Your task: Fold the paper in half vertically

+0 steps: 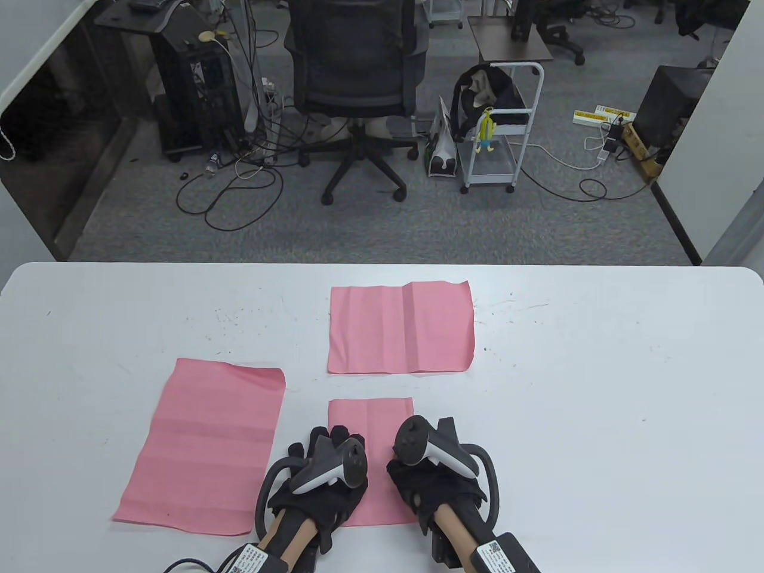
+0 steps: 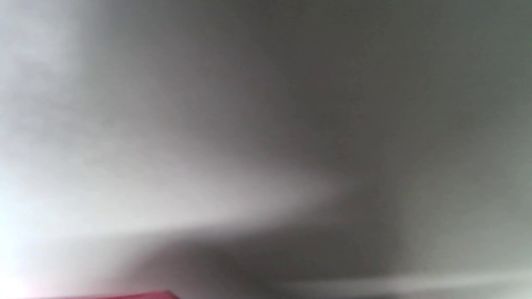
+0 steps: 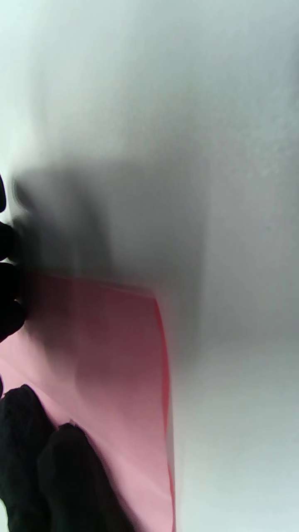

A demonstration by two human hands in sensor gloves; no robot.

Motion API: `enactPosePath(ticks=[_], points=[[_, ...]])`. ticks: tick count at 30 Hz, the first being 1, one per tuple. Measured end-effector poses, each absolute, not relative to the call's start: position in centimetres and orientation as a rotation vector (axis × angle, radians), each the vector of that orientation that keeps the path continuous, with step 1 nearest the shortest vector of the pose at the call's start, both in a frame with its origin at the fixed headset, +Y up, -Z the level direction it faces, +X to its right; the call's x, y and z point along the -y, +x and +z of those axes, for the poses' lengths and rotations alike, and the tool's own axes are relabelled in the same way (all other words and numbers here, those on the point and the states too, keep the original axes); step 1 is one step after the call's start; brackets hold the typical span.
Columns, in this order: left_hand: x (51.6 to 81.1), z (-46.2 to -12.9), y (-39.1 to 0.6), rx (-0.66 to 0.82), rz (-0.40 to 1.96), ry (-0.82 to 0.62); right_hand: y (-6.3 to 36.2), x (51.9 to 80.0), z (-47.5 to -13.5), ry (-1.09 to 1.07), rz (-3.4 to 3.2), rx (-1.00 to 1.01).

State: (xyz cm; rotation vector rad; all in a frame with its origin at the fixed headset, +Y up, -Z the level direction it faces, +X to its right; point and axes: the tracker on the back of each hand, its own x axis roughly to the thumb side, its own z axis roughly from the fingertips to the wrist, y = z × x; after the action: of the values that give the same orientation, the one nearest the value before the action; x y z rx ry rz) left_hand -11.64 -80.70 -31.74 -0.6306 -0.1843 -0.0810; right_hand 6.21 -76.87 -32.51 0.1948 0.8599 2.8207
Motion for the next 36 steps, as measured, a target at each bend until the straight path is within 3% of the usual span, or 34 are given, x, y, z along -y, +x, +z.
enactPosePath(ticks=[8,20,30,34,36], points=[[80.7,-31.8,-11.6,0.184,-0.081,-0.630,6.2,76.7,-31.3,0.253,2.843,-0.864],[80.7,-31.8,-11.6,0.184,-0.082,-0.631,6.4,76.5,-25.8,0.407,2.875,-0.872],[80.7,-31.8,-11.6,0.185,-0.082,-0.631,6.1,76.4,-26.3,0.371,2.883,-0.845],[80.7,-31.8,-11.6,0.185,-0.081,-0.629,6.6,75.6,-28.2,0.291,2.772,-0.893],[80.7,-31.8,-11.6,0.185,-0.080,-0.631,6.9,75.0,-29.6,0.215,2.762,-0.814]])
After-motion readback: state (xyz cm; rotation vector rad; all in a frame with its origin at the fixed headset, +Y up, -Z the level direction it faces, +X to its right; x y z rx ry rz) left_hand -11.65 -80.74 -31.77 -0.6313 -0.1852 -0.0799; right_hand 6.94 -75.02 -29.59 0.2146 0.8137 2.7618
